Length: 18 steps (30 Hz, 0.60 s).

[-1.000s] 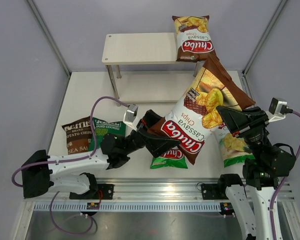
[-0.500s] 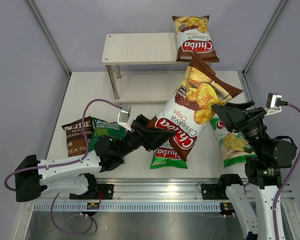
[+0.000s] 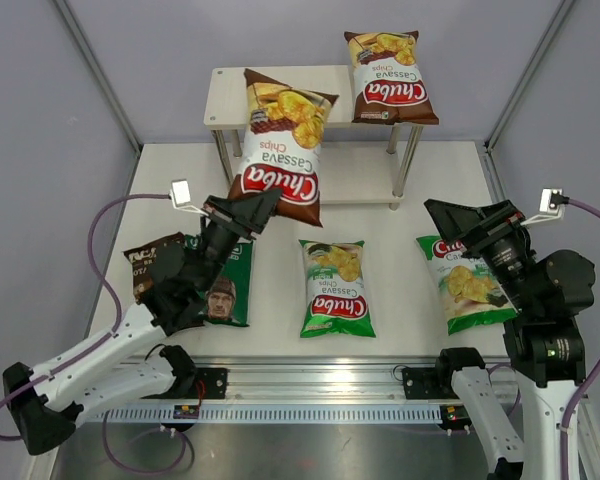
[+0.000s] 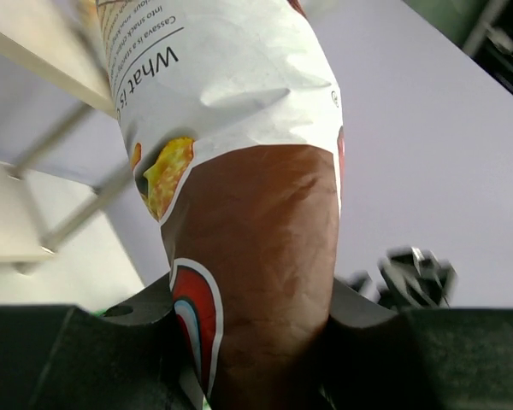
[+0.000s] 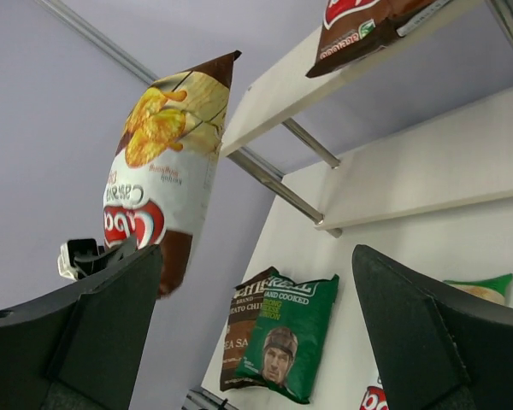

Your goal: Place and organize the chips bags onto the shelf

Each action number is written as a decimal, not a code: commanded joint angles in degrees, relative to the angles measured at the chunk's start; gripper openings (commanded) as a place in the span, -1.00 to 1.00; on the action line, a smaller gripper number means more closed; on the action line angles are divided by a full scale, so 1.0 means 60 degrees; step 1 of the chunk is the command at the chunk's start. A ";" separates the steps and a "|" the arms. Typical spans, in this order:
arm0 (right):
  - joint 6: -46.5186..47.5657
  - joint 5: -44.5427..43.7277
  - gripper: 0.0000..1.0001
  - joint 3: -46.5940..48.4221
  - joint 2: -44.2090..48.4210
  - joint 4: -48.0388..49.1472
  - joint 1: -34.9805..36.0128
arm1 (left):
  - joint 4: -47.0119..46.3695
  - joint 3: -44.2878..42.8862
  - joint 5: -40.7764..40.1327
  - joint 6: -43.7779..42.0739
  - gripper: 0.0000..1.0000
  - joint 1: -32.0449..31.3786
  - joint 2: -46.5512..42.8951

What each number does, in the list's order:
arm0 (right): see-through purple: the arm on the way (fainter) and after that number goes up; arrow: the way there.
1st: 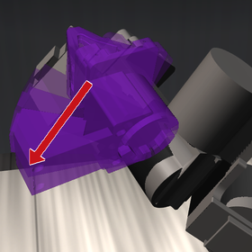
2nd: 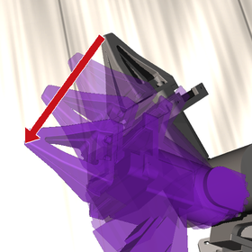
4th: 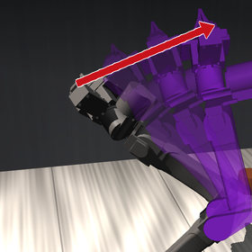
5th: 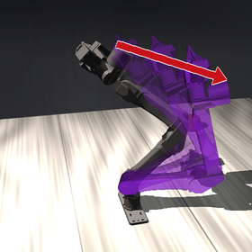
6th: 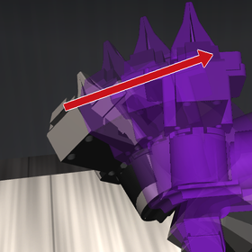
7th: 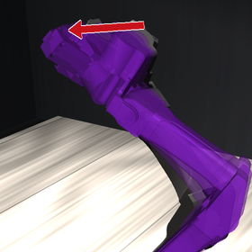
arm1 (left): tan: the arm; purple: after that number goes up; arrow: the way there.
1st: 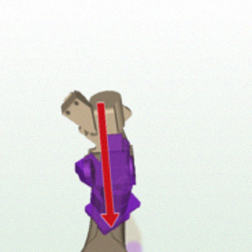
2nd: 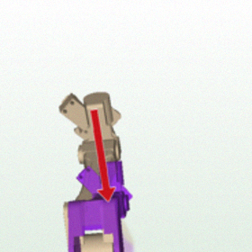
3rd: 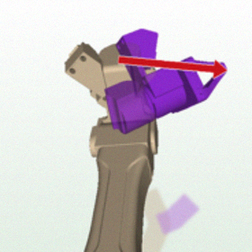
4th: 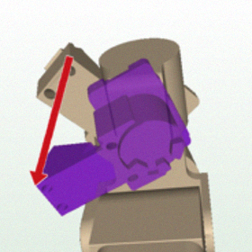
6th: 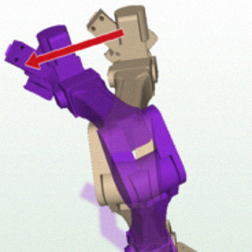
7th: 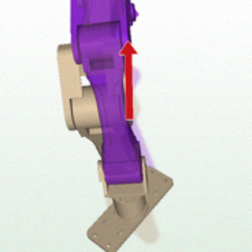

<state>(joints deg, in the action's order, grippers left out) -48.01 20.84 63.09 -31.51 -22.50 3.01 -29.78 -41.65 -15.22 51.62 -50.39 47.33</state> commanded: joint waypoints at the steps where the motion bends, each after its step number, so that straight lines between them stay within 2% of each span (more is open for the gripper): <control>1: 0.0545 -0.0616 0.99 0.0120 0.0314 -0.0658 0.0041 | 0.1369 -0.1303 0.0002 0.0918 -1.00 0.1203 0.0371; 2: 0.0560 -0.0646 0.99 0.0091 0.0358 -0.0688 0.0041 | 0.1519 -0.1799 0.0119 0.0977 -1.00 0.1714 0.0620; 8: 0.0823 -0.0837 0.99 0.0090 0.0680 -0.1054 0.0041 | 0.1507 -0.3281 0.1115 0.1211 -1.00 0.3254 0.2524; 13: 0.1058 -0.0895 0.99 0.0105 0.0827 -0.1274 0.0041 | 0.1696 -0.5036 0.1818 0.1387 -1.00 0.3988 0.4513; 18: 0.1219 -0.0925 0.99 0.0105 0.0930 -0.1333 0.0027 | 0.2194 -0.6636 0.2478 0.1461 -1.00 0.4267 0.6084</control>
<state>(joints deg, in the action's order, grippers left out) -42.63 16.60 63.07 -26.50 -30.04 3.01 -14.35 -74.96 -5.17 59.05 -25.63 81.21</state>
